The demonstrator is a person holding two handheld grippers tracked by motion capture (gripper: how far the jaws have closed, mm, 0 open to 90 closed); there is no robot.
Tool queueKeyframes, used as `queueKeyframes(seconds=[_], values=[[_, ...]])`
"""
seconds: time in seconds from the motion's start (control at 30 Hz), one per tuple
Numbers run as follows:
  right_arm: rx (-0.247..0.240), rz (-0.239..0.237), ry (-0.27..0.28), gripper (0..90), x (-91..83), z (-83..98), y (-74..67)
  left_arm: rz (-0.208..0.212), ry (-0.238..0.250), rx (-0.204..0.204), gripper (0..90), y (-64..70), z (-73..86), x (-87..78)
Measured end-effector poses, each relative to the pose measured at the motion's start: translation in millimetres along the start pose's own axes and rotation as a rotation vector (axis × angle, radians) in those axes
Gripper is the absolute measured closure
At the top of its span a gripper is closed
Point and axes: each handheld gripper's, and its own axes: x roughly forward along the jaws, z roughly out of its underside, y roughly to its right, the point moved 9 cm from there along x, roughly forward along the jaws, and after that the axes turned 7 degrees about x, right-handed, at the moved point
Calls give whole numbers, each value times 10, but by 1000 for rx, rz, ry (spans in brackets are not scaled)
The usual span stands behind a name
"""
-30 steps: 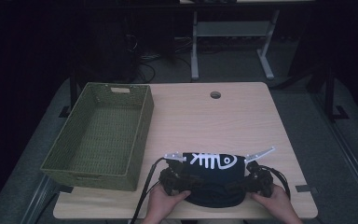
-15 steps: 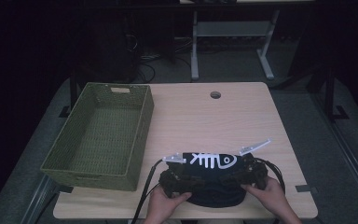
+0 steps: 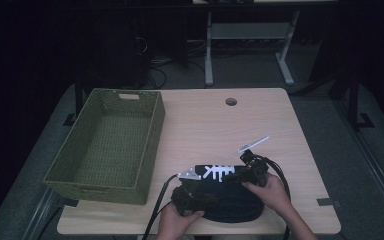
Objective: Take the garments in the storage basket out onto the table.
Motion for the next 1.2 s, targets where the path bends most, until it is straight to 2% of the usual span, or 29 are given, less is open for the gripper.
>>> queueKeyframes(seconds=[0.1,0.27,0.3,0.4,0.43,0.53,0.57,0.6,0.63,0.77,0.9,0.93,1.0,1.03,1.1,1.13,1.2], values=[[11,5,-7,896,47,11,43,-2,3,3,733,-3,6,2],[2,10,-21,873,37,-13,7,1,5,1,732,-4,4,2],[-5,-4,-10,862,-2,-64,-45,0,5,5,732,-5,8,3],[-10,-7,20,861,-48,-154,-86,1,9,0,732,1,4,6],[-16,-1,34,855,-79,-237,-86,0,9,-1,732,2,5,6],[-5,1,46,857,-92,-291,-51,3,13,-7,732,2,3,7],[23,7,29,871,-75,-287,23,3,16,-8,732,3,3,8],[23,7,29,871,-75,-287,23,3,16,-8,732,3,3,8],[34,11,22,884,-39,-275,83,3,16,-8,732,2,5,6],[32,44,-4,892,36,-260,142,4,22,-12,731,1,4,7],[35,37,-14,879,40,-276,124,4,22,-13,731,2,6,6],[22,21,-6,861,25,-306,61,5,23,-13,730,3,8,6],[8,23,-7,861,15,-327,20,8,26,-17,728,3,12,5],[-15,22,-2,861,18,-387,-50,11,29,-23,729,1,13,4],[-29,24,-7,861,46,-436,-72,12,31,-24,729,3,15,4],[-29,24,-7,861,46,-436,-72,12,31,-24,729,3,15,4],[-12,49,-45,870,128,-431,5,10,32,-17,729,0,19,3]])
